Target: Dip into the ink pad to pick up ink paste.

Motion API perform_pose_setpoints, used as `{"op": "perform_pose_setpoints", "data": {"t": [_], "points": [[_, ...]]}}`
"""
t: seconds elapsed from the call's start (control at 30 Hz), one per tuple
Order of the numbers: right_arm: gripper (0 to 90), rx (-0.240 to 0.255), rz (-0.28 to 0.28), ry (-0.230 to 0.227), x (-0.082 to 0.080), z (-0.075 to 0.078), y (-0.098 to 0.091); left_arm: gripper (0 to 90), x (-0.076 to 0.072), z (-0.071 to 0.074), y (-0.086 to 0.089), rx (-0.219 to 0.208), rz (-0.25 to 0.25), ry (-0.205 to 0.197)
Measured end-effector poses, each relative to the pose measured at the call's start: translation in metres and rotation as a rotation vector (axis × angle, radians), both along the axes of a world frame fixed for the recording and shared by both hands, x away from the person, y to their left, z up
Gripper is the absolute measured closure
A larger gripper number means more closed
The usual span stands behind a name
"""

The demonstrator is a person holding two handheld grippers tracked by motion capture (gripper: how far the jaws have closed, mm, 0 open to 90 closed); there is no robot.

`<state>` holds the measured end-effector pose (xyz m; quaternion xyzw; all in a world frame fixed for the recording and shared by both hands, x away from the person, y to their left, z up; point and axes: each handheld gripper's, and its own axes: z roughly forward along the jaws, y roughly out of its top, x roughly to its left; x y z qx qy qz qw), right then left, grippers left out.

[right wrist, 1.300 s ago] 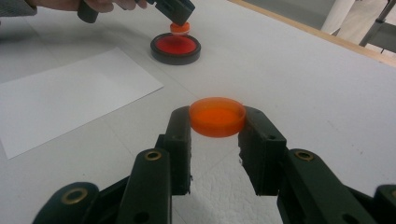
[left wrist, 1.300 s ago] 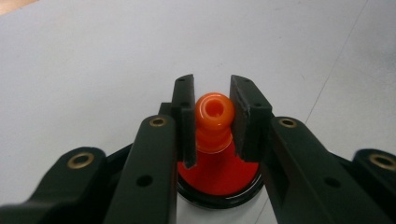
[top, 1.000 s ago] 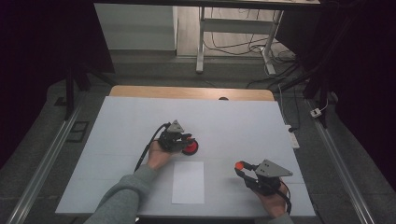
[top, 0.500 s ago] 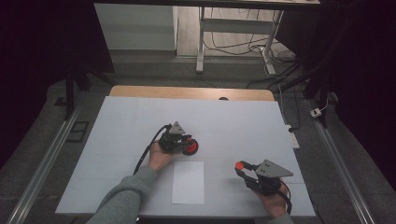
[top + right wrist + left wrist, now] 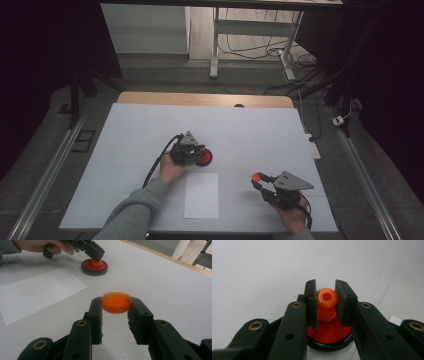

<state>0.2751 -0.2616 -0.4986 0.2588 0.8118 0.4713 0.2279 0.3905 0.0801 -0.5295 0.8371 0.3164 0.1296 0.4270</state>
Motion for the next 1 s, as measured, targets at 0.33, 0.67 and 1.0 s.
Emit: {"op": "perform_pose_setpoints", "data": {"t": [0.33,0.67,1.0], "points": [[64.4,-0.003,0.003,0.000,-0.001,0.000,0.001,72.9,0.000,0.000,0.000,-0.005,0.004,0.002],[64.4,-0.001,0.002,-0.001,0.000,0.000,0.000,72.5,-0.001,0.000,0.001,-0.044,-0.010,-0.017],[64.4,0.001,0.002,-0.008,0.000,0.002,-0.002,72.4,-0.009,0.028,0.008,-0.145,-0.018,-0.041]]}}
